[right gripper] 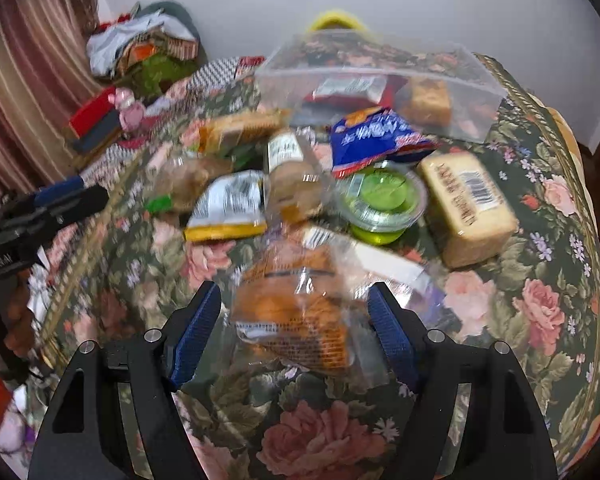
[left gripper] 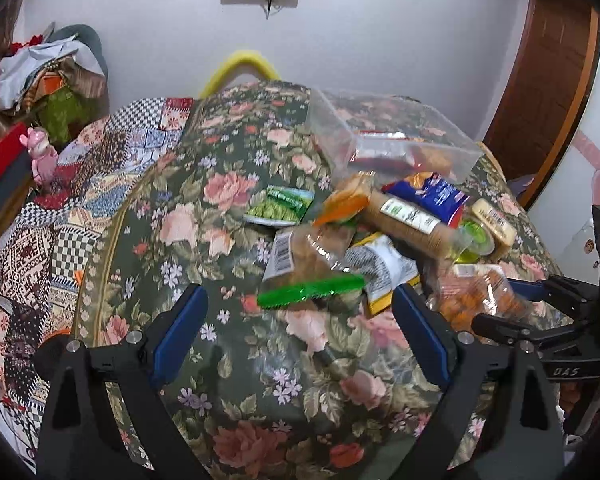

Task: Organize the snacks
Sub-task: 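Grasp the green-labelled biscuit pack with the left tool while the right tool grasps the orange bread bag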

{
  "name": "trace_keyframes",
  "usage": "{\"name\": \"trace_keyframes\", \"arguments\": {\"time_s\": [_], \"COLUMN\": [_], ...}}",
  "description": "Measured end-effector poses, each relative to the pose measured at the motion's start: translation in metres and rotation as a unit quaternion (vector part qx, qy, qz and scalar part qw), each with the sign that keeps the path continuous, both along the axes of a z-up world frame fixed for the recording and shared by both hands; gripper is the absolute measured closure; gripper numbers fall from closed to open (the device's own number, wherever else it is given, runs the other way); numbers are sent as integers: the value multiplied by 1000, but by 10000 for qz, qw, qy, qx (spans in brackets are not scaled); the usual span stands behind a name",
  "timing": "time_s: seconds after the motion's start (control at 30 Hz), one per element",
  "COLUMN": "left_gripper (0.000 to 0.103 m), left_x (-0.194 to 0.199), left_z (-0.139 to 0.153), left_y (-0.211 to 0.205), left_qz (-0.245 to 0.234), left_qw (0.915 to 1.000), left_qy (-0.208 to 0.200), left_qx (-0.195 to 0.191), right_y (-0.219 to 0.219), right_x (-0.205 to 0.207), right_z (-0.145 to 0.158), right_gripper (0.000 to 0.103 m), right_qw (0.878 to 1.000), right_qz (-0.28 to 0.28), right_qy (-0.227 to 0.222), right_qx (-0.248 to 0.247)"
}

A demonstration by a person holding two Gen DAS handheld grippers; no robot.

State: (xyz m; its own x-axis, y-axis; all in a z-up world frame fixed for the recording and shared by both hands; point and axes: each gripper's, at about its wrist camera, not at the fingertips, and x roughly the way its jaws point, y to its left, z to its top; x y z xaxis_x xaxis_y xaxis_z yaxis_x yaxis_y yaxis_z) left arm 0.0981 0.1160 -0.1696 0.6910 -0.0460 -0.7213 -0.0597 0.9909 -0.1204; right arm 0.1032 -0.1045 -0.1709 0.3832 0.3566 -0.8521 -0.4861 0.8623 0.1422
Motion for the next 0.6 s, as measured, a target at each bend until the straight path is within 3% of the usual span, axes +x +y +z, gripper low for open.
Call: {"name": "trace_keyframes", "arguments": {"time_s": [0.13, 0.27, 0.47, 0.6], "left_gripper": [9, 9, 9, 9], "left_x": [8, 24, 60, 82], "left_z": [-2, 1, -16, -36], "left_y": [-2, -4, -11, -4], "left_qz": [-7, -86, -263, -114], "left_qw": [9997, 9996, 9990, 9985], "left_qy": [13, -46, 212, 541], "left_qx": [258, 247, 285, 64], "right_y": [-3, -13, -24, -35], "right_x": [-3, -1, 0, 2], "right_z": [1, 4, 16, 31], "right_gripper": [41, 50, 52, 52], "right_qw": [9999, 9997, 9993, 9988], "right_qz": [101, 58, -52, -144], "right_qy": [-86, 19, 2, -145], "right_qx": [36, 230, 377, 435]}}
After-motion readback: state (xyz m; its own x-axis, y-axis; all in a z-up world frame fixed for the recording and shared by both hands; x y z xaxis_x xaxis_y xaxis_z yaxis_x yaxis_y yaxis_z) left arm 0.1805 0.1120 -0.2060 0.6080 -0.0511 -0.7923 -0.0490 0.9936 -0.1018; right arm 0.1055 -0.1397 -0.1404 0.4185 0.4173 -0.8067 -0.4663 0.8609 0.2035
